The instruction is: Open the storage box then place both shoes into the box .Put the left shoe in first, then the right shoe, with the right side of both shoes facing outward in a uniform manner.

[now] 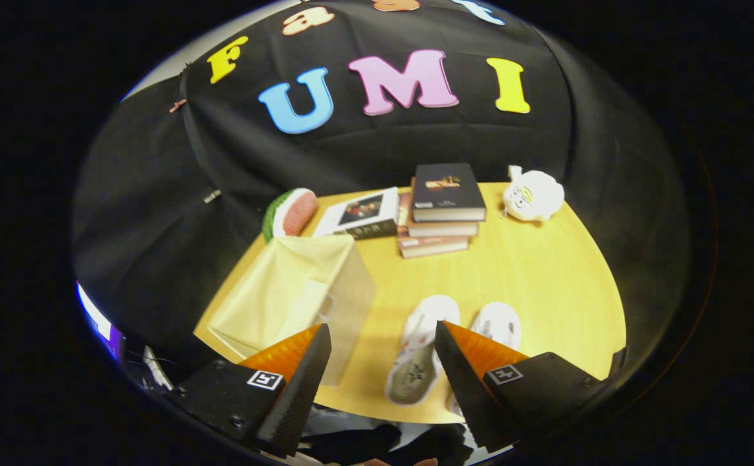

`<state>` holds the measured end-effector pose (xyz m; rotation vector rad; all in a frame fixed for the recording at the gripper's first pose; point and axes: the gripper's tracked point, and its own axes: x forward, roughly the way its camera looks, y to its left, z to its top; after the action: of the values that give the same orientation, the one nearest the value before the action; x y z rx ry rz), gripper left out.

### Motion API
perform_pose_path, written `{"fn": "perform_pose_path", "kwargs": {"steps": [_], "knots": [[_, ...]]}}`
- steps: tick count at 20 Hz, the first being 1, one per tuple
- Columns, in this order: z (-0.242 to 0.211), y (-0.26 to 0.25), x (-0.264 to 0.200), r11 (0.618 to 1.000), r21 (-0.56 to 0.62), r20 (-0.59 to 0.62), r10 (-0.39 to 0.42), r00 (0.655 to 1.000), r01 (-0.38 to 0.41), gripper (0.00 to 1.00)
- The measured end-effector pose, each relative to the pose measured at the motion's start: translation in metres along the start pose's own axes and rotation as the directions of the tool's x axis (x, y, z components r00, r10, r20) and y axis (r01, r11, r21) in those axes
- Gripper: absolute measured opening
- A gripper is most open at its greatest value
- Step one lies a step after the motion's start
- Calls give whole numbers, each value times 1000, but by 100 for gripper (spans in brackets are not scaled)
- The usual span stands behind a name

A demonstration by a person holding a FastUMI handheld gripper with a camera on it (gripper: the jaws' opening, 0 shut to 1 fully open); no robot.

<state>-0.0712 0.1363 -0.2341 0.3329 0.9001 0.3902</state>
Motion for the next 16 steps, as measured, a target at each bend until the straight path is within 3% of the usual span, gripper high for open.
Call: {"fn": "perform_pose_path", "kwargs": {"steps": [6, 12, 13, 16], "knots": [[-64, -44, 16, 993, -26, -83, -120, 989, 118, 93], [-86, -49, 51, 993, 26, -134, -107, 985, 112, 82], [-87, -46, 56, 995, 33, -140, -92, 986, 97, 75], [-81, -45, 75, 996, -4, -141, -92, 986, 93, 73]]}}
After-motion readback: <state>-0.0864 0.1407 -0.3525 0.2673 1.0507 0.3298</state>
